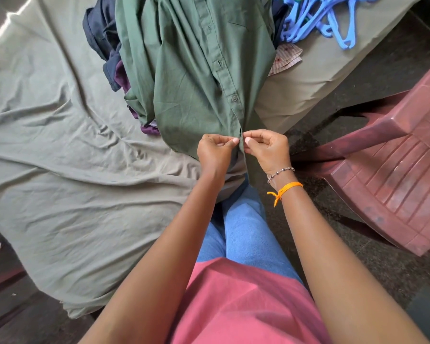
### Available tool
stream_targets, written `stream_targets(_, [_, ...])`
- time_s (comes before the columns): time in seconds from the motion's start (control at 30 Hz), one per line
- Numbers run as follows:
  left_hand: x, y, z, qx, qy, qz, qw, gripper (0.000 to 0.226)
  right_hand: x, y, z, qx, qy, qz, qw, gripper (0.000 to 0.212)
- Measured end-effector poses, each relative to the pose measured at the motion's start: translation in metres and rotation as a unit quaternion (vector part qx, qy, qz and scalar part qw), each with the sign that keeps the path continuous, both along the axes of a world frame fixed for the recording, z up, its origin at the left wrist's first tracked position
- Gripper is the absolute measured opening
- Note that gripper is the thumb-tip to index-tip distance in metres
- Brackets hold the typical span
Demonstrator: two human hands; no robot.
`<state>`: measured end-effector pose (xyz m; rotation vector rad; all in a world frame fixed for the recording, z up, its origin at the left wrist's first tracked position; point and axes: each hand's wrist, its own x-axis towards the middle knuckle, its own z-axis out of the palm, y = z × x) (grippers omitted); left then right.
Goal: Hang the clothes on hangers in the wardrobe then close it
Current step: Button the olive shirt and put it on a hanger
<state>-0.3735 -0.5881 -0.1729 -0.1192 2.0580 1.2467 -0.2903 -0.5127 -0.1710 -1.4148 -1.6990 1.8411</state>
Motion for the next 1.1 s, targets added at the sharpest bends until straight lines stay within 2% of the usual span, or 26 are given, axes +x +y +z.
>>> stream_targets(0.07, [-0.002,0.0,0.003,0.009,-0.021,-0.004,1.0,0.009,0.0,0.002,0.0,-0.014,0.001,0.003,1.0,0.016])
stream_targets(0.17, [-0.004,-0.001,0.004,0.037,-0.053,-0.012,0.998,0.019,-0.002,0.004,0.0,0.024,-0.009,0.029,0.999,0.016])
stream_targets(0.3, [-0.006,-0.002,0.005,0.044,-0.102,-0.01,0.994,0.02,-0.007,0.003,-0.002,0.069,-0.03,0.03,0.997,0.018])
stream_targets(0.4, [-0.007,0.0,0.005,0.047,-0.106,-0.02,0.993,0.022,-0.008,0.0,-0.004,0.088,-0.034,0.031,0.995,0.021])
stream_targets(0.5, [-0.01,0.002,0.003,0.043,-0.077,-0.038,0.995,0.022,-0.007,0.004,-0.005,0.091,-0.046,0.045,0.994,0.016])
stream_targets(0.6, [-0.017,0.004,0.002,0.041,-0.049,-0.09,0.994,0.025,-0.005,0.015,-0.004,0.005,-0.038,0.054,0.998,0.018])
stream_targets(0.7, [-0.023,0.001,0.001,0.086,-0.138,-0.146,0.976,0.024,-0.001,0.028,-0.002,-0.152,-0.004,0.06,0.987,0.019])
stream_targets(0.77, [-0.029,0.0,0.002,0.06,-0.174,-0.168,0.968,0.018,-0.002,0.035,-0.003,-0.199,-0.02,0.086,0.976,0.017])
stream_targets(0.83, [-0.037,0.006,0.004,-0.014,-0.127,-0.177,0.976,0.003,-0.012,0.043,-0.006,-0.188,-0.054,0.107,0.975,0.014])
stream_targets(0.9, [-0.049,0.018,0.01,-0.076,-0.046,-0.187,0.978,0.013,-0.032,0.054,-0.008,-0.154,-0.075,0.09,0.981,0.012])
stream_targets(0.97, [-0.067,0.037,0.02,-0.081,0.011,-0.163,0.983,0.019,-0.058,0.068,-0.008,-0.118,-0.08,0.073,0.987,0.014])
stream_targets(1.1, [-0.112,0.082,0.031,-0.057,0.073,-0.128,0.987,0.021,-0.114,0.109,-0.003,-0.068,-0.064,0.105,0.99,0.017])
